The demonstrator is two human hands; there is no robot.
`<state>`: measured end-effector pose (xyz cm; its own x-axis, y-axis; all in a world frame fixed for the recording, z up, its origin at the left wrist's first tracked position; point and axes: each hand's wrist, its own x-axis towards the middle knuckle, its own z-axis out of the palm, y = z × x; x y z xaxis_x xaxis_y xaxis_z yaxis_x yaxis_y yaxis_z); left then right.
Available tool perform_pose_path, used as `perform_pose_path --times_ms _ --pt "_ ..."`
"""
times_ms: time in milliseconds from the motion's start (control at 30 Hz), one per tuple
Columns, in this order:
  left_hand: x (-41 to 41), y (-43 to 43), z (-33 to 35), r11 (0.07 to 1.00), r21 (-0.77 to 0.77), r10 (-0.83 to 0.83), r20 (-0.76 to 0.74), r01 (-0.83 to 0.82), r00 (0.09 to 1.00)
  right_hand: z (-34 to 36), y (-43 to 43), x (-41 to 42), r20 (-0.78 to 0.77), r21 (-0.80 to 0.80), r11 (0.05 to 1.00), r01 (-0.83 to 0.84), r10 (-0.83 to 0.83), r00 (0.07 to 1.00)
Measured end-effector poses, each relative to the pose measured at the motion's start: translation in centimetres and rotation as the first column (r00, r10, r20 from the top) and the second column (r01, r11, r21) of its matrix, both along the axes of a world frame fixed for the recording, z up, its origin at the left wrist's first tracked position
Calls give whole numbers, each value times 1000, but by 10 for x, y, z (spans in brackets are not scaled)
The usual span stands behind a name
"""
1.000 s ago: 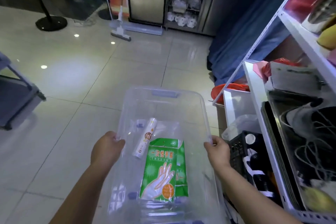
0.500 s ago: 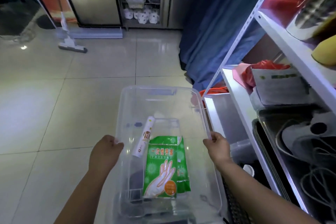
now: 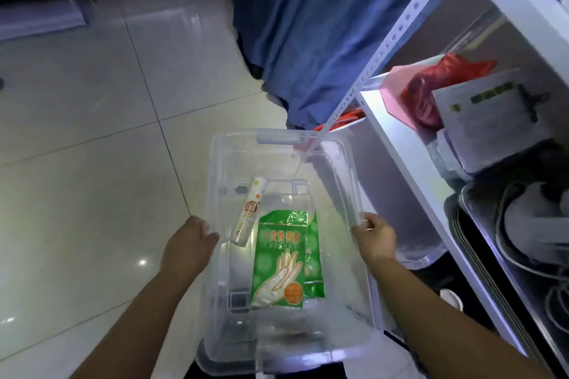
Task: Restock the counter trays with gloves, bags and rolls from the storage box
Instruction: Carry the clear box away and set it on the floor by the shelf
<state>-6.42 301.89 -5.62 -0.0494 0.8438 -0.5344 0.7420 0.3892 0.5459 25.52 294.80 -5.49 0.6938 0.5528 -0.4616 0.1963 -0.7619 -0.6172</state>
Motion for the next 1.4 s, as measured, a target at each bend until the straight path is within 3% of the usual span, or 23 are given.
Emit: perform_pose_path --times_ms 267,400,600,833,1133,1267,1400 --pt "17 75 -133 996 -85 -41 -97 33 994 -140 73 13 -24 -52 998 29 -30 999" --pt "29 97 -214 988 -155 -11 -47 3 999 -227 96 24 -45 -54 997 56 -58 997" --pt "43 112 -336 965 -244 102 26 -93 994 -346 120 45 -77 -79 994 -78 72 994" --pt "63 119 -432 961 -217 184 34 -173 982 -432 139 65 -2 -71 978 -198 198 980" --pt "79 111 -471 979 -142 152 18 -148 988 -475 145 76 47 -22 990 -137 138 989" --pt "86 110 -459 985 -137 87 -124 -104 988 -453 132 74 106 -102 976 -194 204 973" --pt "111 93 -421 1000 17 15 -240 -11 971 -389 93 65 187 40 988 -148 138 973"
